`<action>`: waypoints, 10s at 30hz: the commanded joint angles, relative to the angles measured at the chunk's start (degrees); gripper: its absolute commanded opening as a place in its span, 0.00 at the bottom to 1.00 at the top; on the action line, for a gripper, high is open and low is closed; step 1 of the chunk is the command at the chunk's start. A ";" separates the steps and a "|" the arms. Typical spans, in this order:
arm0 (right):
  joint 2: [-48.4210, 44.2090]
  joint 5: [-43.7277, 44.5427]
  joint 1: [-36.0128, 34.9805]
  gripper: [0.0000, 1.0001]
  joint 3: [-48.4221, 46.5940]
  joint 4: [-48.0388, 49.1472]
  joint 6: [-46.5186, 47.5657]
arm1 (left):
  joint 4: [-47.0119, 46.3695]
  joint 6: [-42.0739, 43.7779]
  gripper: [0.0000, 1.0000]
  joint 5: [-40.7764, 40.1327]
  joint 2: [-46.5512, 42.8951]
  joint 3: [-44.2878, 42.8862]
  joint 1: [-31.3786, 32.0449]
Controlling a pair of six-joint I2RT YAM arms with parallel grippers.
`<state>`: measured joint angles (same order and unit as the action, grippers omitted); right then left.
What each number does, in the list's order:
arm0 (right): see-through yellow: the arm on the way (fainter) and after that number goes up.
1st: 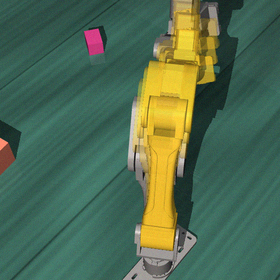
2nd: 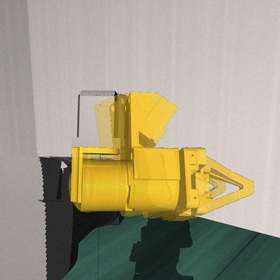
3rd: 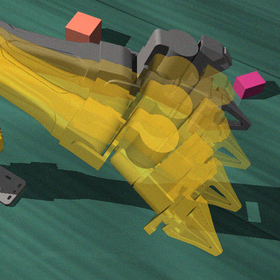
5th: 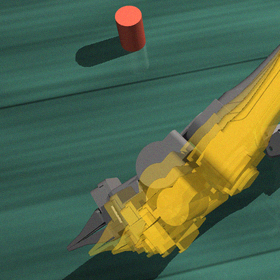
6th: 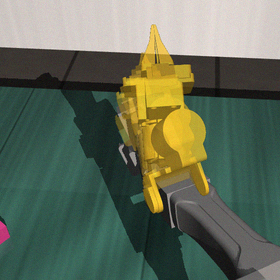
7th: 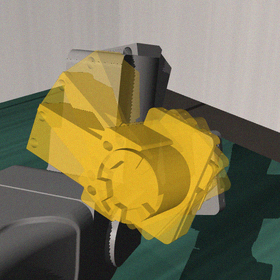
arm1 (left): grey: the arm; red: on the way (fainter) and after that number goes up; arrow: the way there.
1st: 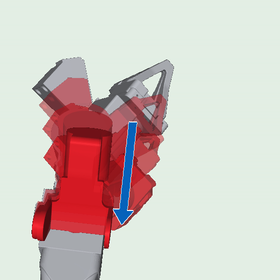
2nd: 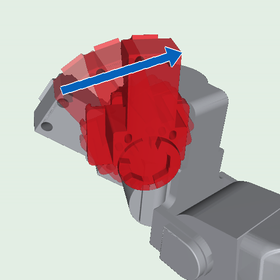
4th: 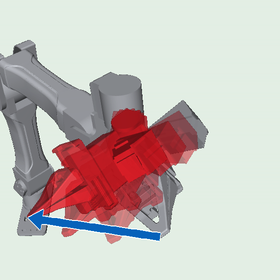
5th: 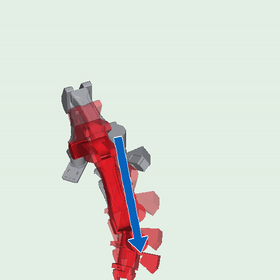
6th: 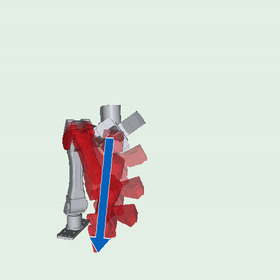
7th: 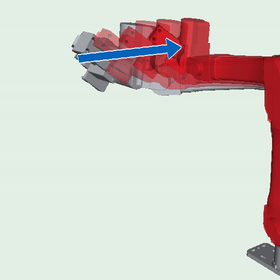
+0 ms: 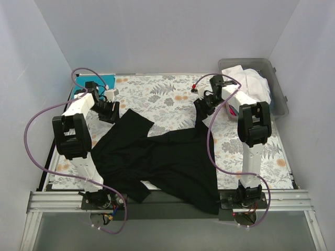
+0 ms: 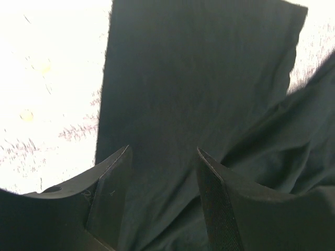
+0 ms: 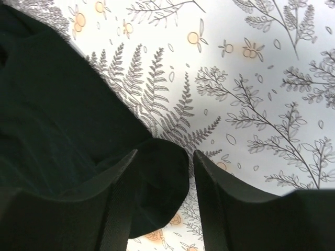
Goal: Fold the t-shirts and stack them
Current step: Flatten the tshirt out, then fold the tshirt
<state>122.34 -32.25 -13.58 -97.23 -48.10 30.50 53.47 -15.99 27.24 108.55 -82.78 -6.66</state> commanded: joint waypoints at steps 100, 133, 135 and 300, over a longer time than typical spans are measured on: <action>-68.82 18.63 10.33 0.01 -14.56 36.05 -14.60 | -28.16 -11.88 0.00 -30.75 -49.58 -48.18 -9.52; -18.74 9.66 4.97 0.01 11.99 55.48 -4.66 | -47.06 -14.33 0.00 -21.00 -10.14 0.39 -5.21; -15.13 10.62 4.97 0.01 9.27 55.39 -4.31 | -45.57 -14.42 0.00 -21.88 -3.02 -4.38 -5.12; -4.75 10.37 0.49 0.37 2.75 -0.86 8.08 | -12.33 -7.30 0.51 -6.15 14.76 -14.16 5.25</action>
<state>117.73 -20.82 -13.47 -93.97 -47.64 37.82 43.86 -23.20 22.13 125.36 -97.27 -1.80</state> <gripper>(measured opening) 0.372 0.511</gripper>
